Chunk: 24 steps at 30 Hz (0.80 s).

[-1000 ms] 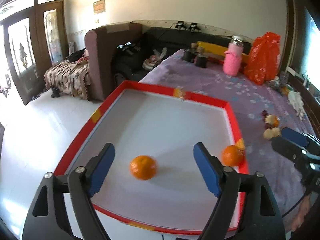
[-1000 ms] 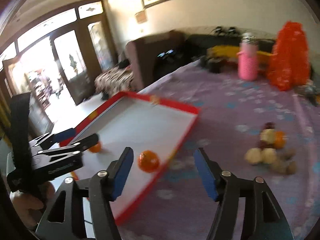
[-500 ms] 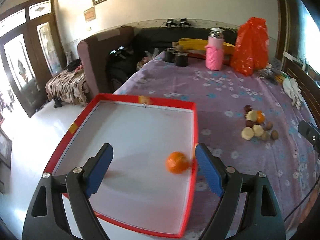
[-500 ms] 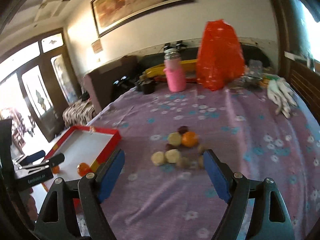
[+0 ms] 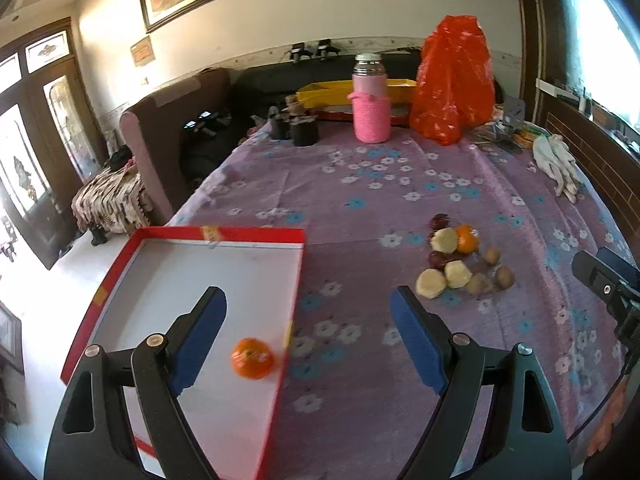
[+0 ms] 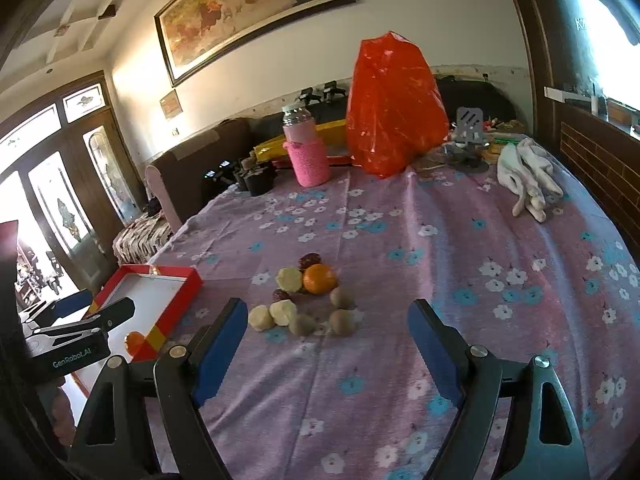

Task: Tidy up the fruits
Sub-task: 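Grasp a brown kiwi with the right tool while the left tool approaches a yellow cake piece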

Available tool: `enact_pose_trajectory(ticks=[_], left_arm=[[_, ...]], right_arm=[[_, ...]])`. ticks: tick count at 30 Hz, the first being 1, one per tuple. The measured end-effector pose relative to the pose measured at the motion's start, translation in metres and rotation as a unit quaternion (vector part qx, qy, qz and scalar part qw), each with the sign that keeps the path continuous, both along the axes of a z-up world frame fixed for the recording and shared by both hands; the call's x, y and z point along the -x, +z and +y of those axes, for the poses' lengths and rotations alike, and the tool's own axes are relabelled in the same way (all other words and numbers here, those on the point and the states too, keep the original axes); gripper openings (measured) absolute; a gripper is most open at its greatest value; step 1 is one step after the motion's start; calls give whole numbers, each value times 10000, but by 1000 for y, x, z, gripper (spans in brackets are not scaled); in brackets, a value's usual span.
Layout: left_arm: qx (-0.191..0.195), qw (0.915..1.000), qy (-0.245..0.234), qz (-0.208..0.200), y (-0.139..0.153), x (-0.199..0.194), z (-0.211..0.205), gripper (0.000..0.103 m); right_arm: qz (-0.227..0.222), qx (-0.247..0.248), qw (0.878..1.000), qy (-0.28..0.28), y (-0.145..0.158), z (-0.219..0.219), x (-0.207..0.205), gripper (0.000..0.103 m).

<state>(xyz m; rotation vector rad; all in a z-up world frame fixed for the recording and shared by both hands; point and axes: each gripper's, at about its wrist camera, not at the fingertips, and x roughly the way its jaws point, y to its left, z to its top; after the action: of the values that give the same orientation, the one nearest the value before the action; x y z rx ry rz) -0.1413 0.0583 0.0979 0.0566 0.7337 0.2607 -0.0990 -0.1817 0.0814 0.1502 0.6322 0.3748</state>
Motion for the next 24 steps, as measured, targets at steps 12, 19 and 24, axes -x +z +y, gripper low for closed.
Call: enact_pose_trajectory(ticks=[12,19,24], left_arm=[[-351,9973,-480,426,-29,-28,-22,85],[-449,9952,-411,769,-52,-44,-5,85],[-394,9938,-634,826,-56,-56,-6,85]], right_arm=[[443,248,9987,-35,-20,-7,-26,85],[561,909,9941,182,-33,24,-46,84],[849,1171,9892,220,-53,40,-67,81]])
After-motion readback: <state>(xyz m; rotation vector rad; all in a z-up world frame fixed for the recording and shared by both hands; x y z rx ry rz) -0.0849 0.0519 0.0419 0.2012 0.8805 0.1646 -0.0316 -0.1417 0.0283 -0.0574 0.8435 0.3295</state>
